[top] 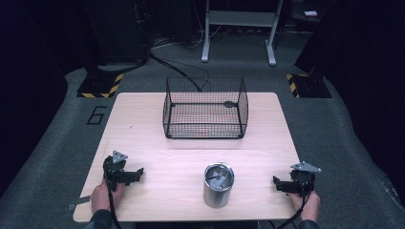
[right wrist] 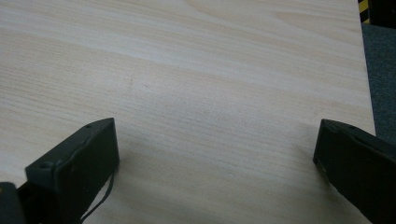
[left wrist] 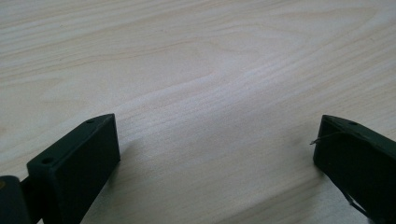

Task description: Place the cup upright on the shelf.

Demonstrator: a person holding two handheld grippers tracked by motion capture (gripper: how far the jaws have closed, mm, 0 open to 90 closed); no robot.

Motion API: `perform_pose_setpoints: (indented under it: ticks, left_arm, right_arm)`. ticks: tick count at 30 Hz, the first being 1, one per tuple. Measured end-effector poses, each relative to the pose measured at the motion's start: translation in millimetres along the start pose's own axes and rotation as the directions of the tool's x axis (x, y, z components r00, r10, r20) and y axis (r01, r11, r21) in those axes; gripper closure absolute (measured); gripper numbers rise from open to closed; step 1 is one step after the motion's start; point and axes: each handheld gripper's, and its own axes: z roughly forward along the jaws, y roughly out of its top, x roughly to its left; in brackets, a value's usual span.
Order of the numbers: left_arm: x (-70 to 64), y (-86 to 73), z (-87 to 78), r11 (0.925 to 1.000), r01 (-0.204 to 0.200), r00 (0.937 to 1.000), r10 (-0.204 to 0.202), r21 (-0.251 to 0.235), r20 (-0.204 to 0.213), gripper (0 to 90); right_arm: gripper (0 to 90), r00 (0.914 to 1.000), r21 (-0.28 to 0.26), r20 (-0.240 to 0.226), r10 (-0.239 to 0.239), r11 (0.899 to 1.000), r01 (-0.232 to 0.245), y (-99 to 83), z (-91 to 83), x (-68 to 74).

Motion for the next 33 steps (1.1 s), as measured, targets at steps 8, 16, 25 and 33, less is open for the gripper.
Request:
perform_pose_setpoints:
  ticks: [8, 16, 25, 33]
  left_arm:
    - [0.1, 0.0, 0.0, 1.0, 0.0, 1.0, 0.0, 0.001, 0.001, 0.3]
    - [0.5, 0.5, -0.7, 0.9999, -0.003, 1.0, 0.003, 0.011, 0.005, 0.3]
    - [0.1, 0.1, 0.0, 1.0, -0.001, 1.0, 0.001, 0.002, 0.001, 0.3]
    - [0.0, 0.1, 0.0, 1.0, 0.0, 1.0, 0.0, 0.002, 0.001, 0.3]
  right_arm:
    - [0.0, 1.0, 0.001, -0.001, 0.001, 1.0, -0.001, 0.4, 0.3, 0.5]
    - [0.0, 1.0, 0.015, -0.003, 0.007, 1.0, -0.007, 1.9, -0.2, 2.2]
    - [0.0, 0.9992, 0.011, -0.035, 0.02, 1.0, -0.019, 4.4, -4.7, 2.0]
    - [0.0, 0.9961, -0.014, -0.088, -0.008, 1.0, 0.007, 11.6, -19.8, 12.7]
